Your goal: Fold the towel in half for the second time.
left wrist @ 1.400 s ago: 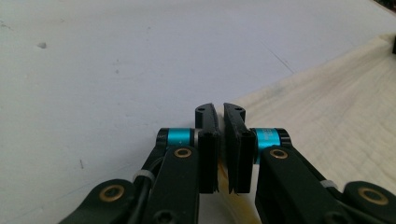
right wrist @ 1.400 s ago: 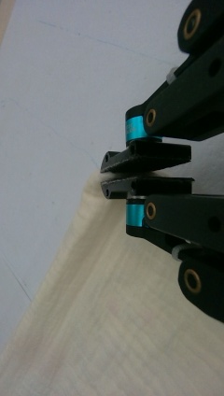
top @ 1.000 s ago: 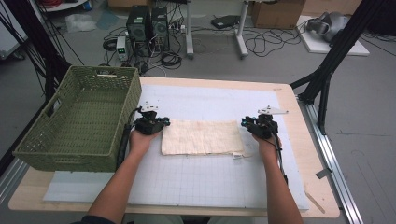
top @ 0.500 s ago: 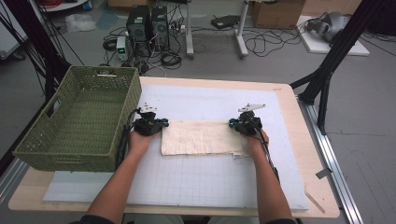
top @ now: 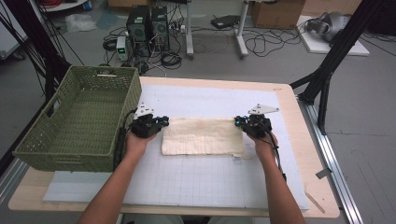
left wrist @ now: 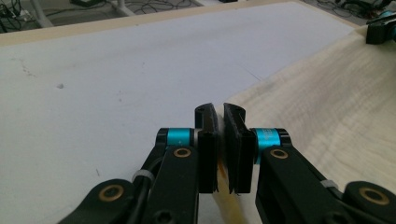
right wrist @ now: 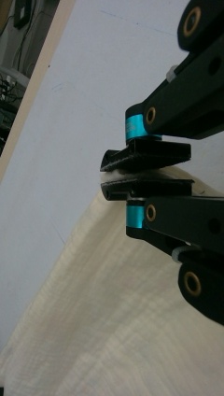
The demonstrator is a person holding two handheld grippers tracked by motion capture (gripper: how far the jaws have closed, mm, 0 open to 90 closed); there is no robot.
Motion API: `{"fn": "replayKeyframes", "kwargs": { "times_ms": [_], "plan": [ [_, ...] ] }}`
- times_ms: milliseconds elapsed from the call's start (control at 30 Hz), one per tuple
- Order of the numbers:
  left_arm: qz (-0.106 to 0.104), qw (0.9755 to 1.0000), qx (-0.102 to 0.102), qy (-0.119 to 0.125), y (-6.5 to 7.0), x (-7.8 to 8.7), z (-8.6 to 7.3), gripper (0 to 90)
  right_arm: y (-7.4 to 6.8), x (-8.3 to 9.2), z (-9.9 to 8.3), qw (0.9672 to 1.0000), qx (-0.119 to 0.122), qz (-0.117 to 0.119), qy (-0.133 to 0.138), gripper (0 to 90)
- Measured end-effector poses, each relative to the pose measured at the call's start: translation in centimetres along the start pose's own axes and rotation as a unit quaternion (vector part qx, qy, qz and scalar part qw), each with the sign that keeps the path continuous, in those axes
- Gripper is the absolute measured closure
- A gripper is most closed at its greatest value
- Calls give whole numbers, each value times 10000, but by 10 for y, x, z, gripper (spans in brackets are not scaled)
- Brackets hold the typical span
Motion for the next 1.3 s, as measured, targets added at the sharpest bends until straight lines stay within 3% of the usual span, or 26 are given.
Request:
{"fn": "replayKeyframes", "kwargs": {
  "times_ms": [100, 233, 300, 500, 767, 933, 1000, 1067, 1133, 1167, 1300],
  "plan": [
    [-14, 9999, -22, 145, 4, 4, 3, 837, -3, 5, 3, 10000, 65, 55, 1, 841],
    [-89, 9999, -30, 119, 10, 14, -3, 837, -9, 14, 6, 9999, 67, 145, 32, 841],
    [-145, 9999, -40, 67, 15, 17, -7, 837, -14, 20, 6, 9995, 242, 156, 124, 841],
    [-320, 9994, -66, 93, 30, 31, -15, 836, -25, 38, -12, 9995, 117, 271, 117, 839],
    [-477, 9986, -210, -29, 47, 48, -29, 836, -42, 53, -29, 9990, 224, 353, 154, 832],
    [-487, 9986, -188, -119, 51, 51, -44, 826, -47, 57, -38, 9990, 146, 376, 204, 827],
    [-460, 9988, -137, -87, 50, 52, -42, 820, -49, 58, -41, 9989, 154, 387, 209, 827],
    [-446, 9989, -9, -134, 50, 53, -42, 744, -52, 58, -43, 9989, 171, 410, 173, 822],
    [-433, 9986, 266, -124, 47, 57, -39, 586, -53, 61, -44, 9987, 214, 437, 143, 805],
    [-429, 9986, 297, -76, 46, 59, -37, 542, -53, 64, -43, 9986, 200, 460, 145, 787],
    [-498, 9982, 281, 201, 46, 69, -23, 522, -53, 79, -41, 9980, 91, 569, 251, 716]
  ]
}}
Point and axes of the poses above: each handheld gripper's, and its own axes: x roughly backward along the jaws, z roughly out of its top, y roughly to its right, the point moved 9 cm from there along -x, roughly forward along the jaws, and after that the axes turned 11 degrees about y, right-handed, at the moved point
